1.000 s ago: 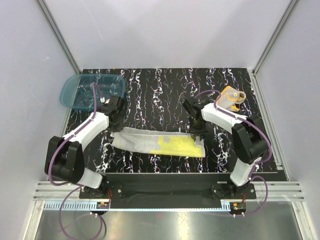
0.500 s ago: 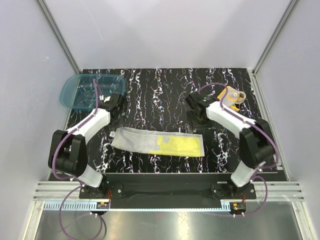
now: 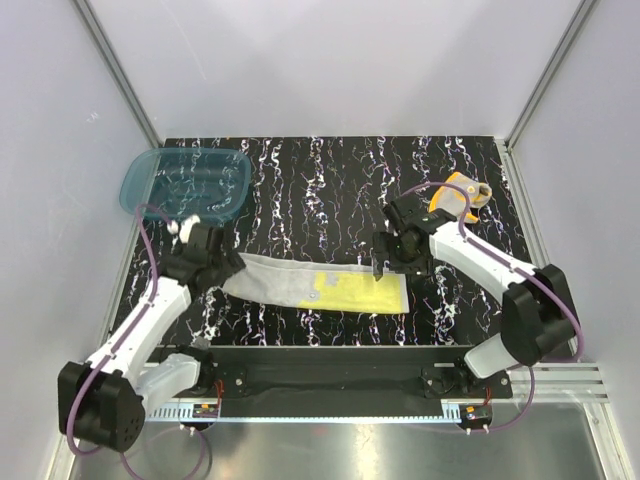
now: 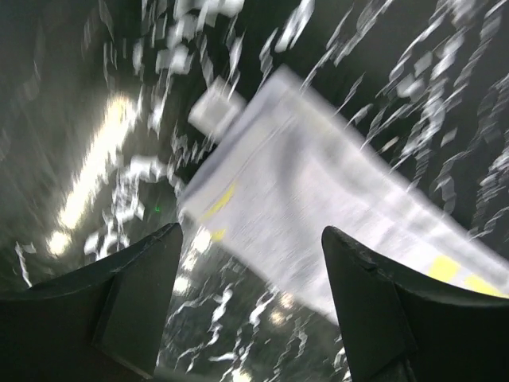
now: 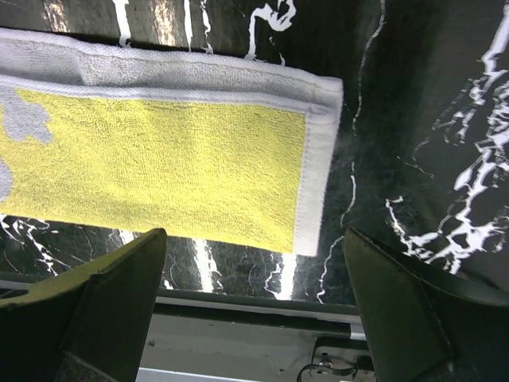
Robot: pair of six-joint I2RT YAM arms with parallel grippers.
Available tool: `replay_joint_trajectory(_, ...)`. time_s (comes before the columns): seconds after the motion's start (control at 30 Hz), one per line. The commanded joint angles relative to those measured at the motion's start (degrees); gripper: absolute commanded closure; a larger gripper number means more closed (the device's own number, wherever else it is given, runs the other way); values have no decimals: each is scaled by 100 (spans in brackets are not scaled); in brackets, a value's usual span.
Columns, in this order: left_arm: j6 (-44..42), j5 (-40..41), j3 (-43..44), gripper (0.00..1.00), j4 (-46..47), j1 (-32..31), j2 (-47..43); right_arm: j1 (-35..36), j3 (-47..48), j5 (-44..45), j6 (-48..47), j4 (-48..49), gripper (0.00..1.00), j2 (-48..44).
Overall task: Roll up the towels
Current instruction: Fold the towel
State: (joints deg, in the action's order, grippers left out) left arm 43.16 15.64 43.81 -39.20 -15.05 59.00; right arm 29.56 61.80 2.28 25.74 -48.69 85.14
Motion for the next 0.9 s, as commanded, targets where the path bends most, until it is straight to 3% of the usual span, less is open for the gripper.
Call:
replay_joint_trajectory(0.0, 597, -798, -846, 24, 456, 90, -231, -3, 34, -343, 90, 298, 0, 238)
replay_joint_trajectory(0.13, 974, -1519, -1497, 26, 1221, 309, -118, -12, 130, -263, 98, 474, 0, 608)
replay_joint_trajectory(0.5, 1248, -1168, -1858, 27, 1862, 415, 340, -600, -19, -430, 116, 974, 0, 1495)
replay_joint_trajectory(0.6, 1134, -1203, -1903, 35, 2047, 555, 533, -645, -107, -483, 72, 1124, 1, 1645)
replay_joint_trajectory(0.63, 1055, -1212, -1903, 47, 2152, 608, 612, -662, -133, -544, 81, 1151, 3, 1681)
replay_joint_trajectory(0.7, 976, -1204, -1859, 57, 2267, 652, 691, -662, -203, -615, 63, 1290, 19, 1751)
replay_joint_trajectory(0.77, 861, -1186, -1763, 75, 2311, 696, 823, -662, -308, -720, 72, 1353, 39, 1769)
replay_joint_trajectory(0.8, 826, -1169, -1727, 81, 2373, 705, 867, -671, -361, -764, 72, 1431, 56, 1795)
replay_joint_trajectory(0.87, 712, -1168, -1587, 94, 2443, 705, 1069, -654, -484, -905, 98, 1485, 71, 1821)
